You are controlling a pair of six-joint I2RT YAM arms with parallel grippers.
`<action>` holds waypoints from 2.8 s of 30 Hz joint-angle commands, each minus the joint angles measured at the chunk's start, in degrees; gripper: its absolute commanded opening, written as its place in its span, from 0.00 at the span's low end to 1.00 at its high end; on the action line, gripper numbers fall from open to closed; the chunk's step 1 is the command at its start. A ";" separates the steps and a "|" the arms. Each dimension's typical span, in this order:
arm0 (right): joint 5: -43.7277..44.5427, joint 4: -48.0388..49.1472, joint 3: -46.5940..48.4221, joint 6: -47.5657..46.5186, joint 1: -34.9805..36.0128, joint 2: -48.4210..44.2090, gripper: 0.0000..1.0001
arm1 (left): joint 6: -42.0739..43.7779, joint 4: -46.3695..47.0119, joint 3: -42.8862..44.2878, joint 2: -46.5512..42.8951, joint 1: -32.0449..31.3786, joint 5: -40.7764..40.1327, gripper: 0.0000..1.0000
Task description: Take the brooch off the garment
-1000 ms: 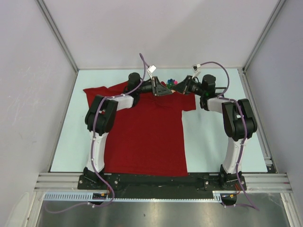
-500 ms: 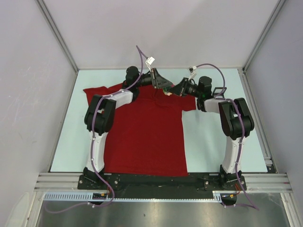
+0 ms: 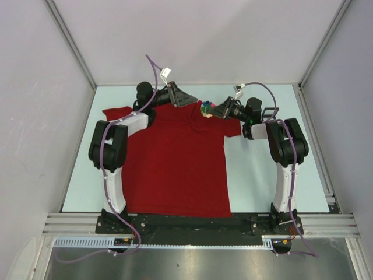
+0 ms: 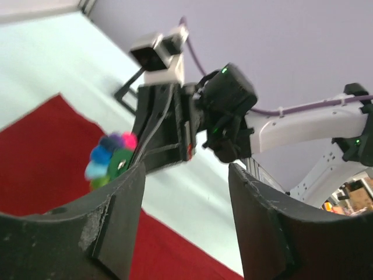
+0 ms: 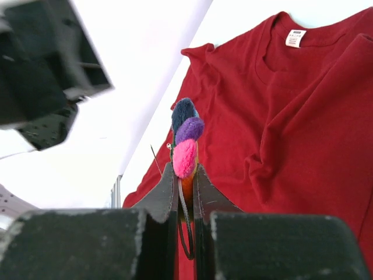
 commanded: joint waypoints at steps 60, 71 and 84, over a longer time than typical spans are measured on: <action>-1.79 4.51 2.23 0.46 2.14 -0.01 0.00 | -4.83 9.84 -2.01 9.02 -3.35 -6.06 0.36; -6.35 3.46 3.46 -2.17 2.14 0.17 0.00 | -7.29 12.31 0.36 10.43 -3.35 0.88 0.30; -10.40 0.21 4.86 -5.07 2.14 0.61 0.00 | -11.69 16.61 3.79 12.71 -3.52 10.03 0.27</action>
